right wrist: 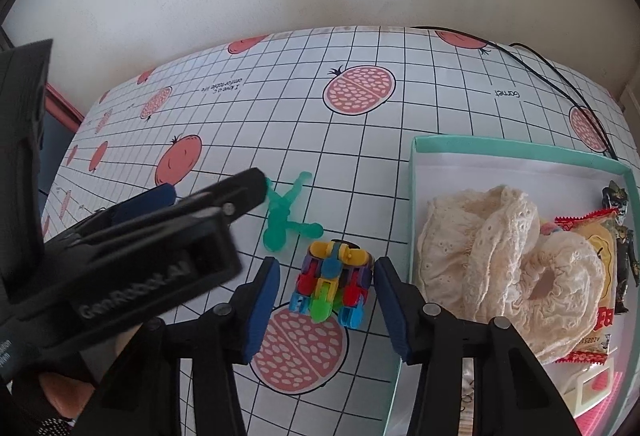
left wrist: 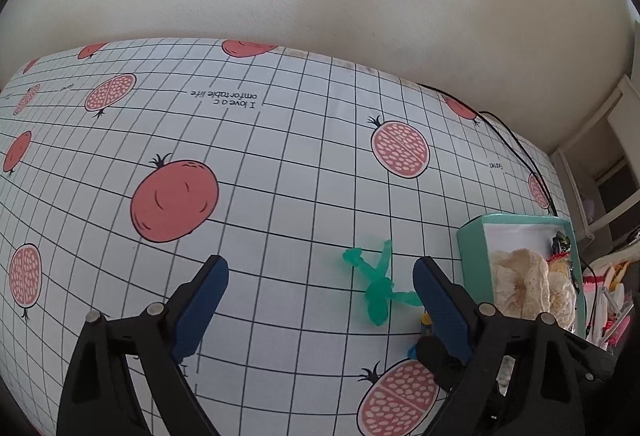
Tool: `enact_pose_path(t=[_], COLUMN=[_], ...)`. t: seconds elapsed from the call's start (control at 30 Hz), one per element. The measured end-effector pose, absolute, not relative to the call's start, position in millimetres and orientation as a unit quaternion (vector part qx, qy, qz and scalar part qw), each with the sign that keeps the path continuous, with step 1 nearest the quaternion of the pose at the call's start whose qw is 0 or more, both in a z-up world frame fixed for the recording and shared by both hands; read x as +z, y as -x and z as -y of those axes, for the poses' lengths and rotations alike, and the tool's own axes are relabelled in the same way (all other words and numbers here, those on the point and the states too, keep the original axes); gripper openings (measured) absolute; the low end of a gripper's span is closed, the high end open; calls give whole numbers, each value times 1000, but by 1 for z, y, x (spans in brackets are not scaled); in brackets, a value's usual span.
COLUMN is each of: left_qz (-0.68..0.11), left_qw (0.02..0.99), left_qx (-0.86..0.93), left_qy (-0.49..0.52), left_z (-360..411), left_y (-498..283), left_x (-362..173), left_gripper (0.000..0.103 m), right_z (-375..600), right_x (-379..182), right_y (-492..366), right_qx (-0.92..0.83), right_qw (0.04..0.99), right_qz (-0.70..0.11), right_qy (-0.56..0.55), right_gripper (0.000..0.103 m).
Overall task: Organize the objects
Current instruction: 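Close the left gripper on the green toy while the right gripper grasps the colourful blocks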
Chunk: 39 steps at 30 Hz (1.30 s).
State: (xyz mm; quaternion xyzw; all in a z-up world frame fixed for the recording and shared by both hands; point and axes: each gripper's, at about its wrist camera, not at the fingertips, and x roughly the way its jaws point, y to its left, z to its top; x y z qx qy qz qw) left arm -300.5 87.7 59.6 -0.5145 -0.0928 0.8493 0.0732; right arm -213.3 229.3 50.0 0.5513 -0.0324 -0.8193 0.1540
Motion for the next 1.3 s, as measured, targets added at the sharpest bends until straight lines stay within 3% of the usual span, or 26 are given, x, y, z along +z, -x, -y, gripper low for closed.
enact_pose_path(t=[0.33,0.4,0.67,0.8,0.93,1.03,1.3], left_qz=[70,66,64,70,67,76,62], left_qw=[81,81,85,98,110,121,109], left_qx=[843,843,847,845,843,840,843], left_qy=[526,528,522,521,522,523,524], left_z=[-108,-110,-115,-118,-121,-118,-116], left_y=[302,301,299,299,298,297,299], left_x=[42,41,39,39,39,40,42], left_gripper=[81,68,54,37,31,20,16], right_z=[-230,-230,-229,-229,-229,-230,-230], right_x=[43,43,40,39,38,38,40], right_y=[214,214,215,215,215,215,215], right_qx=[-810,-810,-809,-809,-809,-809,-810], right_qw=[165,166,165,164,165,165,164], right_qz=[38,38,43,45,44,44,42], right_qy=[-561,-561,-562,-563,-563,-563,-561], right_gripper=[45,45,44,43,41,40,40])
